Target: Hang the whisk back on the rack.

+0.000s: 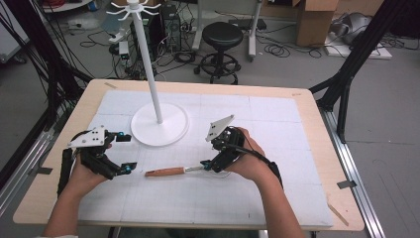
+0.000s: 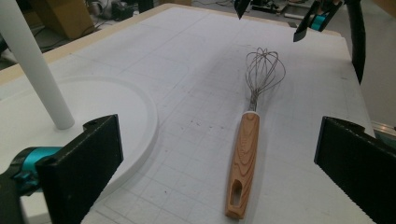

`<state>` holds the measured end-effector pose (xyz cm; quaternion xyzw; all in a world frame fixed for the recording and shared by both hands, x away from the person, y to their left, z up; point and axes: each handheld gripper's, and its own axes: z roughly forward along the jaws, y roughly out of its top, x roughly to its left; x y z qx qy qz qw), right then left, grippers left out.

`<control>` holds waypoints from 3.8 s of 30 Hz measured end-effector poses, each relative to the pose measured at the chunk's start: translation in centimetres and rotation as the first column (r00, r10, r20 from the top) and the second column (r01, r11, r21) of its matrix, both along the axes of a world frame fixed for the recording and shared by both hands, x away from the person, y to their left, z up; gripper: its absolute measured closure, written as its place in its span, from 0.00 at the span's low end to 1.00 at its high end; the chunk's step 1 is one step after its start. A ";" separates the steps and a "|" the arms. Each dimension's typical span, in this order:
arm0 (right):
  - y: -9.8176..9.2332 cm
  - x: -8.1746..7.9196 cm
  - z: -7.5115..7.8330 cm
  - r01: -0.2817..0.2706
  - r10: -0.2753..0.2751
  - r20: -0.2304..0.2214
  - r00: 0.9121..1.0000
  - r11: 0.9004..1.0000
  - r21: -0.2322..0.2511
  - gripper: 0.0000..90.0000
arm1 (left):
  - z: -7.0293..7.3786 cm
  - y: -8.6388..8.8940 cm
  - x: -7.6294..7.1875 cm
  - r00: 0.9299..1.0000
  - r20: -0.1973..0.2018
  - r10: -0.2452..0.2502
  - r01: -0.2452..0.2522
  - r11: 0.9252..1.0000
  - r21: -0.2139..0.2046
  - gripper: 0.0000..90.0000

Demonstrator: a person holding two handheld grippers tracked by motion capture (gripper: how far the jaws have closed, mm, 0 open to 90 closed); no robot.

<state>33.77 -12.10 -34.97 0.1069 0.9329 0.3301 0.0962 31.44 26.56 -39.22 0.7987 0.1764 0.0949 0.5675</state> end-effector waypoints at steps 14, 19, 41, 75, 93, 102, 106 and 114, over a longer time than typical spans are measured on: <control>4.3 1.1 -1.5 -0.089 0.087 -0.042 0.995 0.994 -0.057 0.17 | 0.0 0.2 0.0 1.000 0.000 0.010 -0.010 1.000 0.020 0.02; 7.3 1.4 -3.5 -0.136 0.122 -0.099 0.988 0.980 -0.147 0.18 | 0.0 0.2 -0.1 1.000 0.001 0.017 -0.017 1.000 0.023 0.02; 10.8 0.7 -6.2 -0.261 0.217 -0.166 0.962 0.909 -0.326 0.77 | 0.0 0.0 0.0 1.000 0.004 0.016 -0.017 0.999 0.030 0.02; 0.7 3.9 6.7 -0.020 0.021 -0.002 1.000 0.986 0.166 0.78 | 0.2 0.2 -0.2 1.000 0.011 0.017 -0.017 1.000 0.016 0.02; 0.6 7.5 13.6 0.031 -0.044 0.027 0.999 0.935 0.352 0.78 | 0.5 0.2 -0.3 1.000 0.018 0.013 -0.014 1.000 0.015 0.02; 1.2 8.6 15.7 0.051 -0.086 0.081 0.993 0.930 0.363 0.78 | 0.6 0.2 -0.4 1.000 0.020 0.009 -0.010 1.000 0.012 0.02; 1.4 9.0 16.4 0.066 -0.109 0.092 0.990 0.921 0.383 0.78 | 0.6 0.2 -0.4 1.000 0.022 0.013 -0.013 1.000 0.015 0.02; 2.1 9.9 17.9 0.088 -0.142 0.111 0.984 0.916 0.391 0.78 | 0.6 0.2 -0.4 1.000 0.021 0.011 -0.011 1.000 0.013 0.02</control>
